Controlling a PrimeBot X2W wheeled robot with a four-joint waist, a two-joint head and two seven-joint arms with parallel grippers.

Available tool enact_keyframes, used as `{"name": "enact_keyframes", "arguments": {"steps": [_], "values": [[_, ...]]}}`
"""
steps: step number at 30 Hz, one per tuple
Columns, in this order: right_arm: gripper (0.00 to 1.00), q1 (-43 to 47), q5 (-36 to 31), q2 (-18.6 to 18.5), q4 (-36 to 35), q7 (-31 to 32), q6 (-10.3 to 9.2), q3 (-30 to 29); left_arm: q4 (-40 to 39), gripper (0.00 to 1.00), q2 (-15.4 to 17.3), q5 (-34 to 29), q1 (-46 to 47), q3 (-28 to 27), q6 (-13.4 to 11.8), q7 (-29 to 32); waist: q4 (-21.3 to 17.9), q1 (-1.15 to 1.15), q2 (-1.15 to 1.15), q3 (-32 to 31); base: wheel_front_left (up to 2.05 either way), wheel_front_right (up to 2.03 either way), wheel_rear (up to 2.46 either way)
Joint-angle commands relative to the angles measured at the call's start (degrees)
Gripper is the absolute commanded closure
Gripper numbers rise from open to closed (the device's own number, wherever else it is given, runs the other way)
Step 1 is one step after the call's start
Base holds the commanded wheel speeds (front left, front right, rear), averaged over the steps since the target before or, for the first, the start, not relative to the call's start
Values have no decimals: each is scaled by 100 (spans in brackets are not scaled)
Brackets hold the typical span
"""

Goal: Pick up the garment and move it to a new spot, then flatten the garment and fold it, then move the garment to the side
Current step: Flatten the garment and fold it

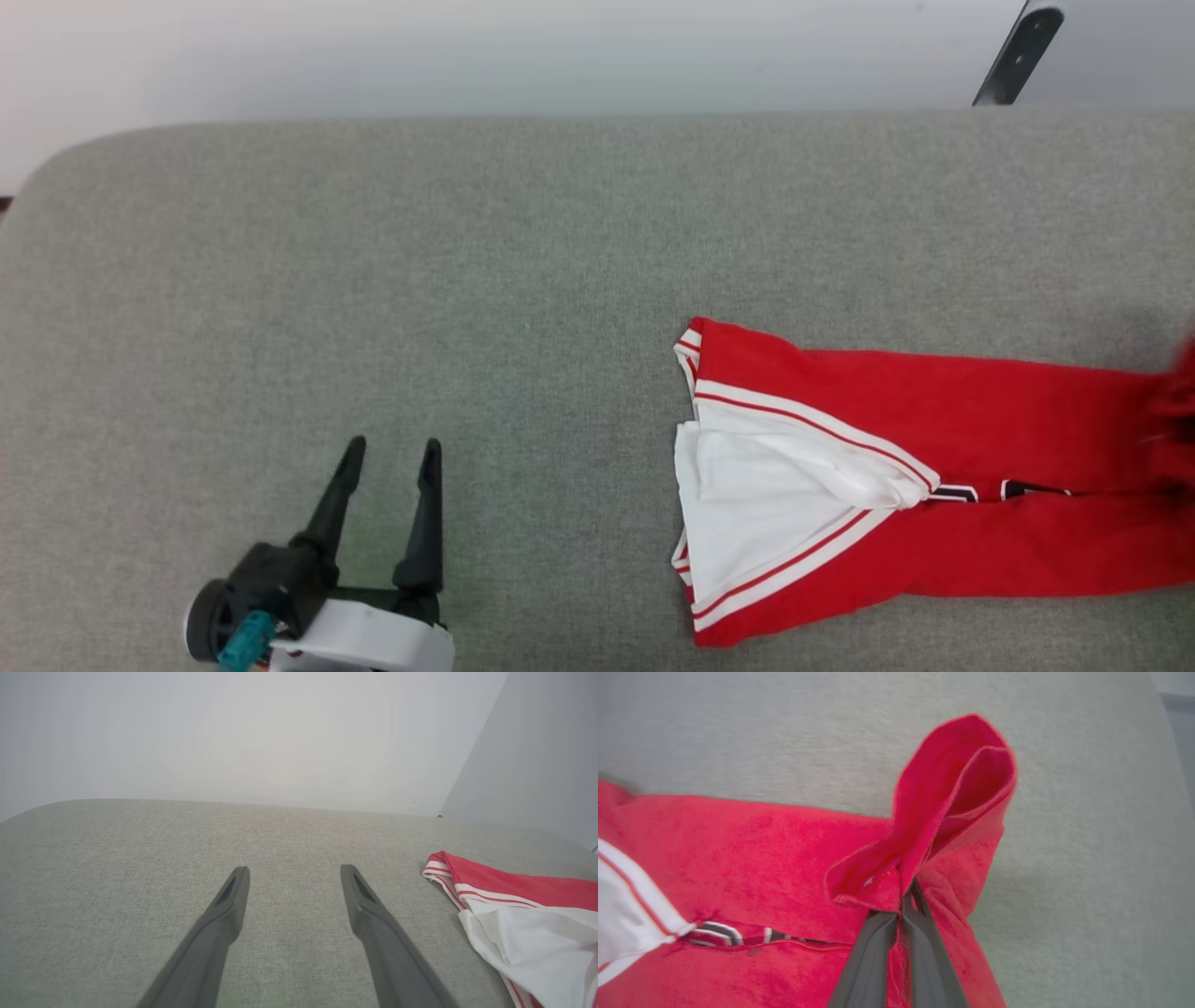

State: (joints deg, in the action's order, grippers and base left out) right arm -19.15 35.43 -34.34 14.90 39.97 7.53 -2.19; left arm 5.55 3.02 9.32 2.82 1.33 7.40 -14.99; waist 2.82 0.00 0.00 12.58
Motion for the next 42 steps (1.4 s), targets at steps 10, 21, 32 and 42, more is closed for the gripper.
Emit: {"name": "enact_keyframes", "arguments": {"steps": [10,21,32,42], "values": [[100,-153,420,798,-1725,568,-10,1409,75,0,-14,156,-77,119,12,-19,202,0,0,-205,0,0,0],[100,-866,556,1537,-1317,404,-9,2882,65,0,-13,282,11,184,8,-19,472,0,0,-76,0,0,0],[100,-1137,543,1599,-289,-148,-9,3704,84,0,-14,367,144,217,-28,-19,602,0,0,65,0,0,0],[0,-1333,798,1610,2,-605,-9,4035,96,0,-13,326,99,119,-32,-19,460,0,0,-20,0,0,0]]}}
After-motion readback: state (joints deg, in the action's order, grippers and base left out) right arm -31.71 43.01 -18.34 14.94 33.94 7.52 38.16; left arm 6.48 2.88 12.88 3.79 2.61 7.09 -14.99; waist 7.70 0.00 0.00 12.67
